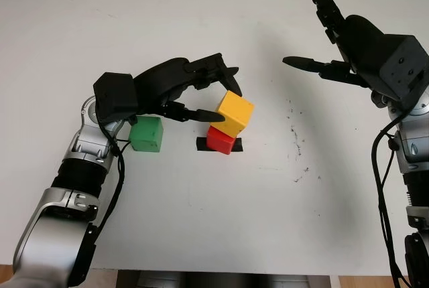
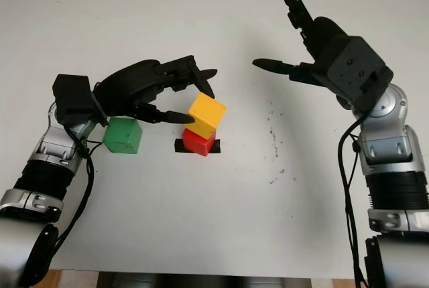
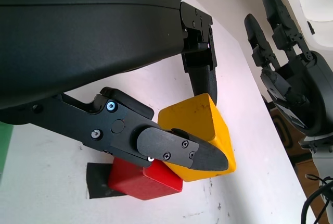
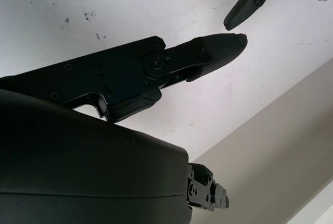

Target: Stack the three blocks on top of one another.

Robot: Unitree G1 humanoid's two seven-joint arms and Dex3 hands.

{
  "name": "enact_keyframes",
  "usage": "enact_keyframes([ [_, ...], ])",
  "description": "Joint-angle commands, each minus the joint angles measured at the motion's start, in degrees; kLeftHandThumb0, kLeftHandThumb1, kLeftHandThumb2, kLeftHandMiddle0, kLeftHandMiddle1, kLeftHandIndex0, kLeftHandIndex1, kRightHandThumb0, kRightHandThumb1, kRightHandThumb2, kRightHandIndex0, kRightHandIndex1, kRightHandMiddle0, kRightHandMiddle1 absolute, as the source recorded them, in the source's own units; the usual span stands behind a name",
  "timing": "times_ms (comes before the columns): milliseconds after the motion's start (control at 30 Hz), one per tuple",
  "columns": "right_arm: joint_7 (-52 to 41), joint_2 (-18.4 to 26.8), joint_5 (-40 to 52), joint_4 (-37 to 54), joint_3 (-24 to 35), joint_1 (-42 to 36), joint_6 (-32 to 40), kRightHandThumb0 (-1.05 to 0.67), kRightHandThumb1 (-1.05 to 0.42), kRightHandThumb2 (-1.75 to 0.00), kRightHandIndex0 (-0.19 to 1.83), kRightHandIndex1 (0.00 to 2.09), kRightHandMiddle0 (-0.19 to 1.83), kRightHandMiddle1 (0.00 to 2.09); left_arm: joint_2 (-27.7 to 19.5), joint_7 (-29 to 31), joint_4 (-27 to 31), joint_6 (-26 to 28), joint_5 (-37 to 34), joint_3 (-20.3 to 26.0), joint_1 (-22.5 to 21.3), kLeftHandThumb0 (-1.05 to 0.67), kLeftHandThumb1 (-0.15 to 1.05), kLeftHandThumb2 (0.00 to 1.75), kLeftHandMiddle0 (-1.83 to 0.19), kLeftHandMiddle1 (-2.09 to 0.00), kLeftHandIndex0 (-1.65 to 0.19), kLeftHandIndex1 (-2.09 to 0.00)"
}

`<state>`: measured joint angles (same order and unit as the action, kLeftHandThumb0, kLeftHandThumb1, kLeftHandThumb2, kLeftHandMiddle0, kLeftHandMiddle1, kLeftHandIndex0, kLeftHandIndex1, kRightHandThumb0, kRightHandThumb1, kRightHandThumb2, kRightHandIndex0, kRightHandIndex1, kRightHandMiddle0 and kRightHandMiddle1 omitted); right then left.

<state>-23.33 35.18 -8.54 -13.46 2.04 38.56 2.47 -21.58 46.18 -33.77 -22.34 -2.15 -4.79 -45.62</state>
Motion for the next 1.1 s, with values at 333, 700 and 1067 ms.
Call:
enact_keyframes([
  [333, -0.49, 0.49, 0.47, 1.68, 0.59, -0.88, 0.99, -0.70, -1.05, -0.12, -0.19, 0.00, -0.19, 0.00, -1.16, -2.32, 2.61, 1.91, 1.34, -0.14, 2.62, -0.53, 1.05, 0.29, -0.16, -0.06, -0.31, -1.70],
  [700, 0.59, 0.26, -0.94, 3.42, 0.47, -1.47, 2.82, -0.70, -1.05, -0.11, -0.19, 0.00, -0.19, 0.00, -1.89, -4.54, 5.66, 4.15, 2.72, -0.30, 4.49, -0.52, 1.05, 0.26, -0.20, -0.08, -0.41, -1.69],
  [1067, 0.59, 0.38, -0.57, 2.65, 0.53, -1.35, 1.55, -0.71, -1.05, -0.11, -0.19, 0.00, -0.19, 0.00, -2.20, -4.39, 6.02, 3.53, 3.38, -0.48, 4.46, -0.49, 1.05, 0.23, -0.25, -0.09, -0.52, -1.84],
])
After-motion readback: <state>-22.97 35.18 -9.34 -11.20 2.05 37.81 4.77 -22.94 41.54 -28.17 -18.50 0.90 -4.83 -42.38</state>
